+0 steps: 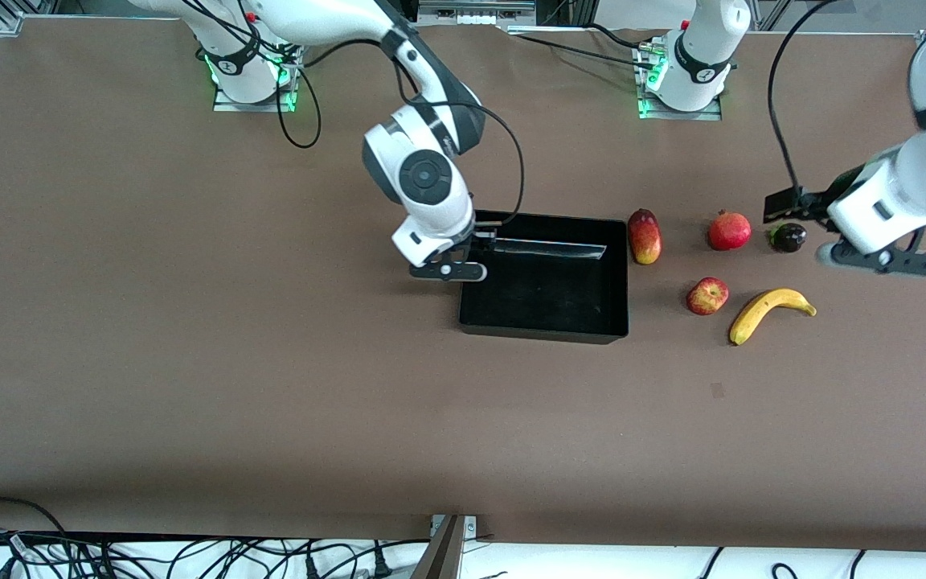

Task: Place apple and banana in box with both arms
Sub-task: 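Withdraw the right gripper while the left gripper reaches toward the fruit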

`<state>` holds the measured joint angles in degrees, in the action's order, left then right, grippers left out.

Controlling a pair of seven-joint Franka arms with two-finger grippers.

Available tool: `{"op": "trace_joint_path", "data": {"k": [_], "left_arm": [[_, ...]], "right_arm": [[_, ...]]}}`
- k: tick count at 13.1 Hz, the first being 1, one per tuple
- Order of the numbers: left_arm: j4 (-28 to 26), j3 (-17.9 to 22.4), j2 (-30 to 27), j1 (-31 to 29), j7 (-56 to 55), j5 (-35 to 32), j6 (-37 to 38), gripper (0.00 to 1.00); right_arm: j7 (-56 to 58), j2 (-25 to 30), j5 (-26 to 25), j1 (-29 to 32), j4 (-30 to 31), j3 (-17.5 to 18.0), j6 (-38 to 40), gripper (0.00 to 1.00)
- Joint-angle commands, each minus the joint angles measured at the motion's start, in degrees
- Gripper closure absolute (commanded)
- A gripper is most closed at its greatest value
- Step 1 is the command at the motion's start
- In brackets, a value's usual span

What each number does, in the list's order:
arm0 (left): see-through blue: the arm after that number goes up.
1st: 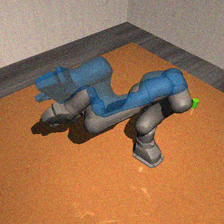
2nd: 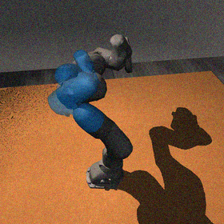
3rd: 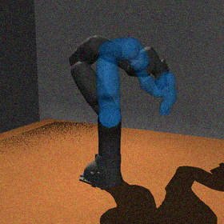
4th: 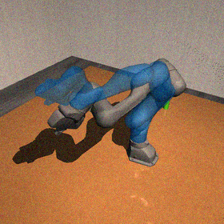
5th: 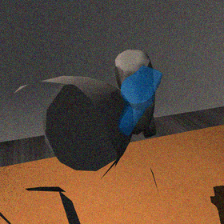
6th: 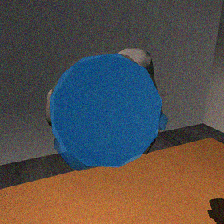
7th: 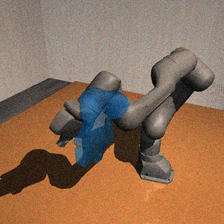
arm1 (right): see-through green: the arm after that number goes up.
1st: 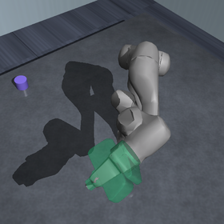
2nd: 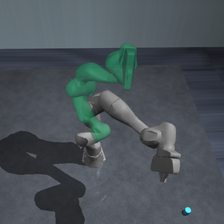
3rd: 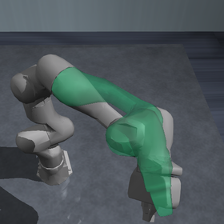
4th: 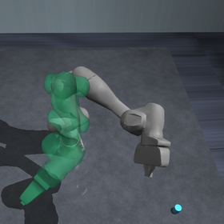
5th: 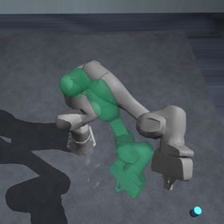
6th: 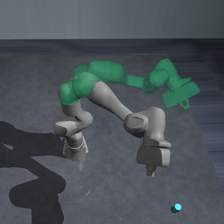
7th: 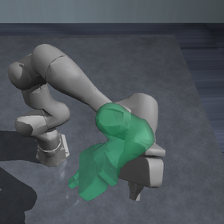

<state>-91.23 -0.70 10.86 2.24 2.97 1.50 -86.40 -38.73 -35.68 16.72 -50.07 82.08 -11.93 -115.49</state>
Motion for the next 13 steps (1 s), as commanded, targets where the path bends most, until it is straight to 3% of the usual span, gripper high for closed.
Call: {"op": "trace_joint_path", "data": {"k": [1,6,10,13], "left_arm": [[2.55,-0.01,2.5,0.22,0.11,-2.19,0.88,0.0],[2.2,-0.01,2.24,0.22,-1.99,-2.46,-0.17,0.0],[1.76,0.08,2.41,0.13,-2.44,-2.46,-1.32,0.0],[-8.76,-0.01,-0.4,-0.31,-2.27,-2.46,-11.65,0.0]], "right_arm": [[2.24,8.06,1.21,0.06,1.42,-9.04,9.64,0.0],[4.18,14.74,0.6,0.06,1.15,-21.79,19.49,0.0],[17.16,18.7,-1.58,-0.03,0.37,-30.06,30.04,0.0],[25.61,19.51,-4.75,0.41,-2.01,-33.15,31.47,0.0]]}}
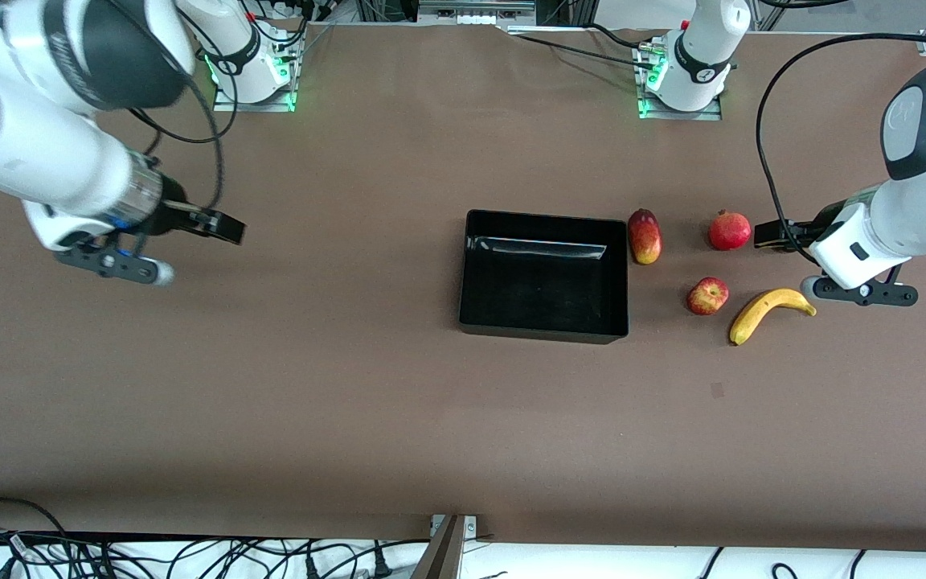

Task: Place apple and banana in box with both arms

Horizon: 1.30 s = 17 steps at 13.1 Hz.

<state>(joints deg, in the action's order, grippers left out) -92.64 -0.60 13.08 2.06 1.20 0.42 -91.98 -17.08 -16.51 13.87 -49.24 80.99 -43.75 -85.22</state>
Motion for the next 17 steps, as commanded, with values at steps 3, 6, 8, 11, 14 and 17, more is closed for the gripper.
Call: {"op": "trace_joint_path", "data": {"k": [3,6,8,11,14,17], "left_arm": [[-13.6,-0.1,-0.87,-0.65,0.29,-0.95,-14.26,0.0],[-22.2,-0.1,0.37,-0.74,1.17,-0.77,-26.36,0.0],[-27.4,-0.1,1.07,-0.83,3.09,-0.77,-33.58,0.0],[-28.47,-0.1,5.36,-1.18,7.32,-0.77,-42.47,0.0],[-28.47,-0.1,7.83,-1.18,7.76,-0.86,-45.48,0.0],[-28.47,-0.19,9.42,-1.09,7.85,-1.21,-46.44,0.0]], "right_arm": [[7.67,0.16,-3.4,-0.15,-1.01,-1.78,0.75,0.0],[7.67,-0.1,-3.58,1.68,-1.8,-3.0,0.85,0.0],[9.77,-0.11,-2.45,4.14,-3.12,-3.27,1.01,0.0],[18.21,0.33,-4.02,3.63,-3.21,-3.19,1.46,0.0],[18.31,0.51,-4.29,5.28,-3.21,-3.02,1.46,0.0],[17.87,3.49,-9.97,8.17,-2.77,4.42,1.54,0.0]]}}
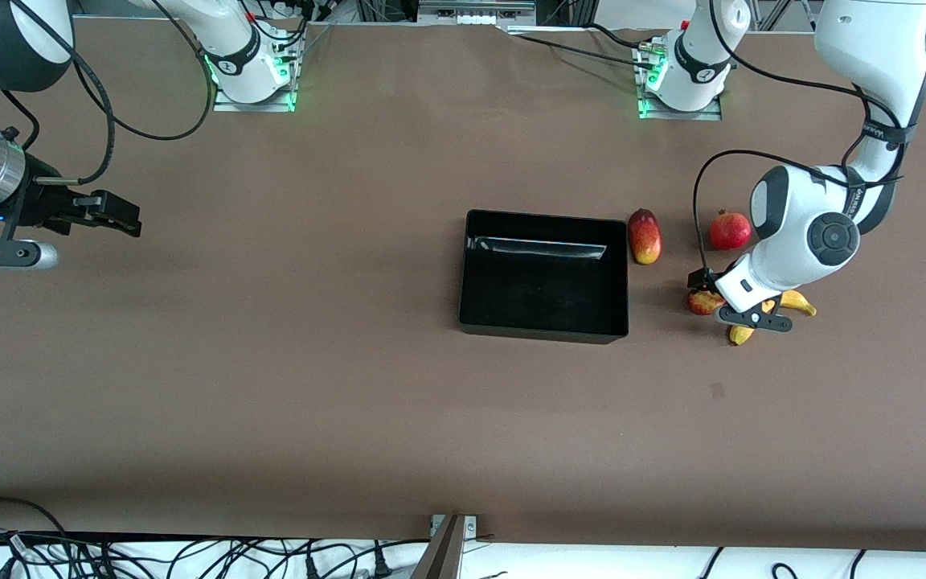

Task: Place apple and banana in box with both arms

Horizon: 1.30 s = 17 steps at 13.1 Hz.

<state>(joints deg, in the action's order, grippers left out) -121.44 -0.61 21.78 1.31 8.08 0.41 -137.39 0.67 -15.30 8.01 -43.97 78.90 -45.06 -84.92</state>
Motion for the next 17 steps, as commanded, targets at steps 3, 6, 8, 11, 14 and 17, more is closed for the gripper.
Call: {"op": "trace_joint_path", "data": {"k": [3,6,8,11,14,17], "left_arm": [[0.33,-0.18,2.21,-0.35,1.68,-1.29,-2.26,0.0],[0.5,-0.18,3.8,-0.35,1.85,-1.29,-4.1,0.0],[0.5,-0.18,3.8,-0.35,4.21,-1.12,-4.11,0.74],[0.59,-0.18,2.58,-0.43,5.19,-1.2,-3.41,1.0],[3.47,-4.03,-5.4,0.09,4.24,-0.59,7.16,1.0],[6.04,-7.04,-11.04,6.31,-2.93,1.24,15.83,1.0]], "right_arm": [[-0.23,5.71,-5.54,15.62,2.04,19.88,0.55,0.0],[0.47,9.92,-5.63,25.76,8.0,28.96,-2.95,0.0],[0.74,14.49,-5.81,39.32,14.58,40.95,-8.13,0.0],[0.56,18.71,-6.34,46.51,18.99,47.26,-10.0,0.0],[0.47,21.19,-6.43,50.03,22.08,49.45,-10.27,0.0],[0.47,20.58,-7.04,50.3,20.77,49.63,-10.61,0.0]]}}
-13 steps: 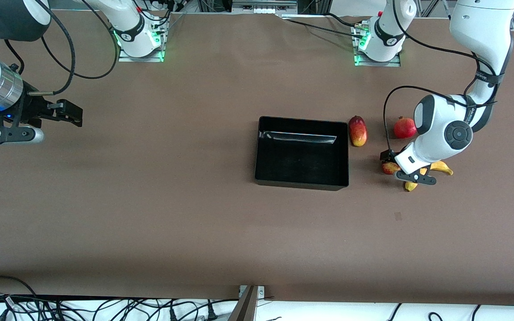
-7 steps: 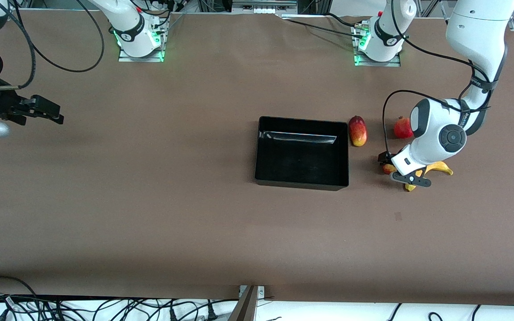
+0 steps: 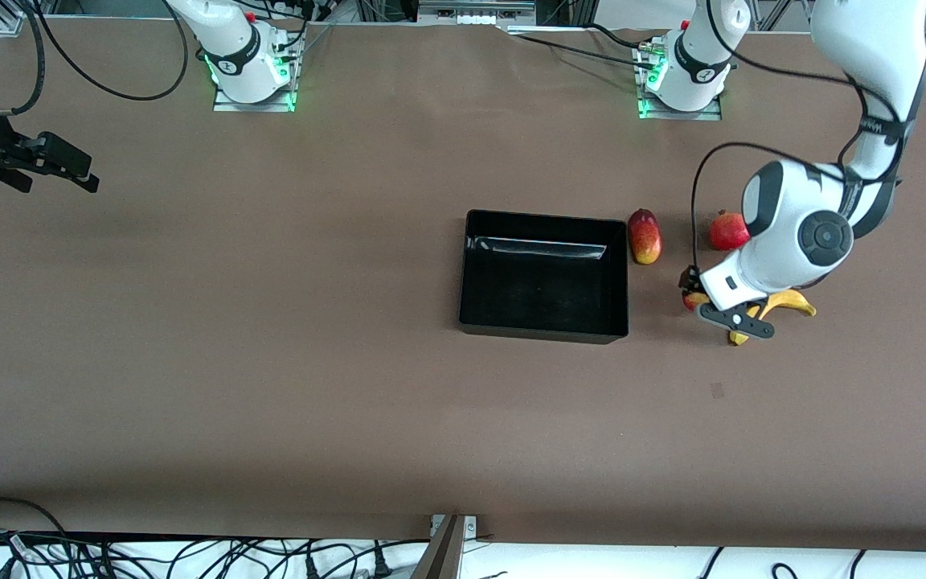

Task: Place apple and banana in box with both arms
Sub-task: 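Lift the apple with the left gripper and carry it over the box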

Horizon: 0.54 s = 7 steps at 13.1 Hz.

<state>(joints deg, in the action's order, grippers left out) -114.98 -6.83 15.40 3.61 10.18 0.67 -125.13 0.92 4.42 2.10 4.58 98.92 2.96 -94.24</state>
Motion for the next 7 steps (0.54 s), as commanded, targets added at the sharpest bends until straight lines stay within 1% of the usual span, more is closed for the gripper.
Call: {"op": "trace_joint_path", "data": {"k": [1,3,4,5,6,7], "left_arm": [[-0.25,-1.95,-4.93,6.12,-8.82,2.13,3.67,1.0],[0.28,-2.66,-4.15,10.25,-16.64,3.28,3.23,1.0],[0.97,-3.01,-2.58,12.71,-21.21,4.94,2.88,1.0],[3.16,-4.41,-0.21,13.78,-24.91,5.48,2.27,1.0],[5.01,-5.03,2.16,15.1,-28.25,5.48,1.48,1.0],[6.59,-5.04,4.53,17.63,-31.59,5.57,-0.27,1.0]], "right_arm": [[0.05,0.94,-0.79,2.87,0.67,1.61,-1.21,0.0],[-0.3,1.21,-0.69,4.11,1.19,1.7,0.98,0.0],[-0.3,1.12,-1.13,4.2,1.1,1.7,0.03,0.0],[-0.3,0.42,-1.13,4.03,0.84,1.7,-1.11,0.0],[-0.3,-0.45,-1.22,3.85,0.58,1.61,-0.86,0.0],[-0.3,-0.46,-1.22,3.77,0.49,1.52,-0.6,0.0]]}}
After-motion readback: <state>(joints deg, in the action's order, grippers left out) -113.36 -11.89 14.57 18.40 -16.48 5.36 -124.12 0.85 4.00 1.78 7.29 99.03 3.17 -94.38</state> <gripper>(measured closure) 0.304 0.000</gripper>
